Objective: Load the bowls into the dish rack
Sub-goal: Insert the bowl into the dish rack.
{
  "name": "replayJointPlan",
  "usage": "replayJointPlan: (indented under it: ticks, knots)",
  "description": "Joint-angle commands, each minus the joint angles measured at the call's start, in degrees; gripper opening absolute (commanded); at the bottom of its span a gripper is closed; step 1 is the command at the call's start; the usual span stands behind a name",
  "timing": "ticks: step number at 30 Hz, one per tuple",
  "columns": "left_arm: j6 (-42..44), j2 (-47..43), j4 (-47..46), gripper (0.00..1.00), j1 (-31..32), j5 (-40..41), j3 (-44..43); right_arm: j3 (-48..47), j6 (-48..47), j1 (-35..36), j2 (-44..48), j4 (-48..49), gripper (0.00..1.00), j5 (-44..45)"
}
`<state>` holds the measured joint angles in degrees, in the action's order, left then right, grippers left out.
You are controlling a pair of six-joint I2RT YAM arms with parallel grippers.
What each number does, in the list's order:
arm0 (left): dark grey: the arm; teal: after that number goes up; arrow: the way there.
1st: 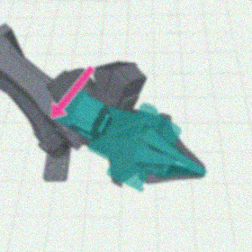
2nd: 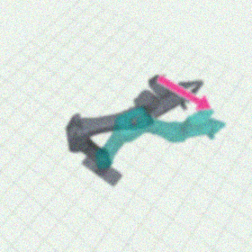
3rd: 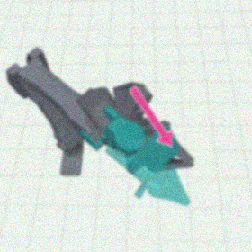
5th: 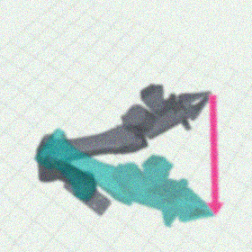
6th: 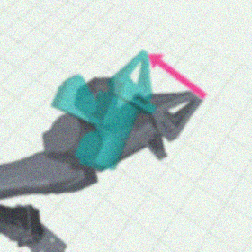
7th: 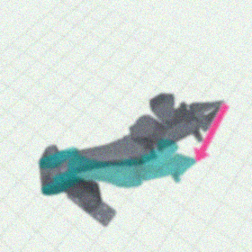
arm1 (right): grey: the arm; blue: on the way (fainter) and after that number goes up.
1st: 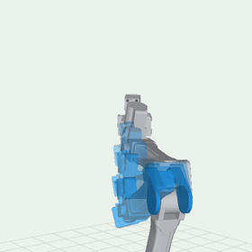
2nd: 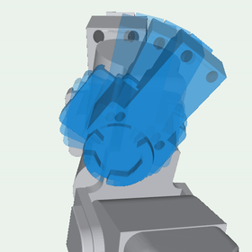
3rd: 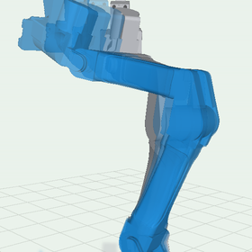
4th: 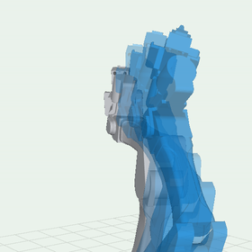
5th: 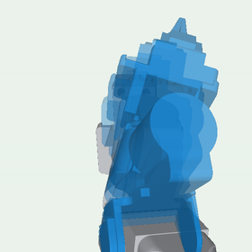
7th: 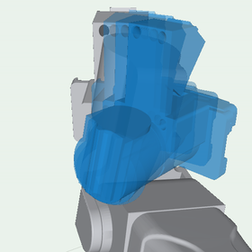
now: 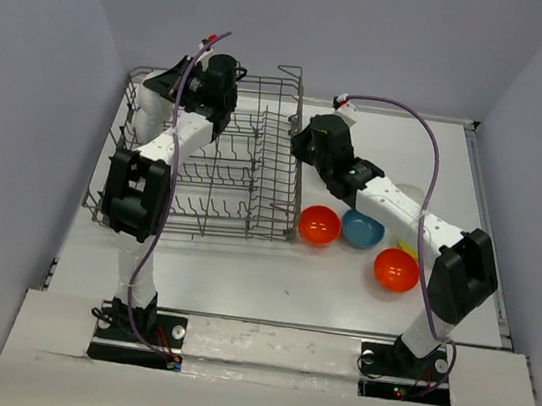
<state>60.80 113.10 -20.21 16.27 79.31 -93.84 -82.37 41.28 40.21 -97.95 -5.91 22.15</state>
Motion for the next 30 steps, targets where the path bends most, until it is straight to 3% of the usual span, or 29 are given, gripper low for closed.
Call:
replayJointPlan:
  ticks: [1, 5, 10, 30]
  knots:
    - [3.8, -3.4, -6.5, 0.00, 1.7, 3.2, 0.0, 2.5, 0.6, 1.0, 0.6, -1.1, 0.01, -0.2]
    - [8.2, -1.9, -12.1, 0.00, 2.4, 3.8, 1.5, 3.1, 0.3, 1.0, 0.5, -0.7, 0.01, -1.2]
    - [22.1, -0.1, -28.0, 0.00, 2.4, 5.3, 4.9, 3.6, -0.3, 1.0, 0.1, -0.4, 0.01, -1.3]
    - [25.0, 1.9, -30.0, 0.00, 2.5, 4.3, 6.6, 6.1, 0.3, 1.0, -0.2, 1.8, 0.01, -1.8]
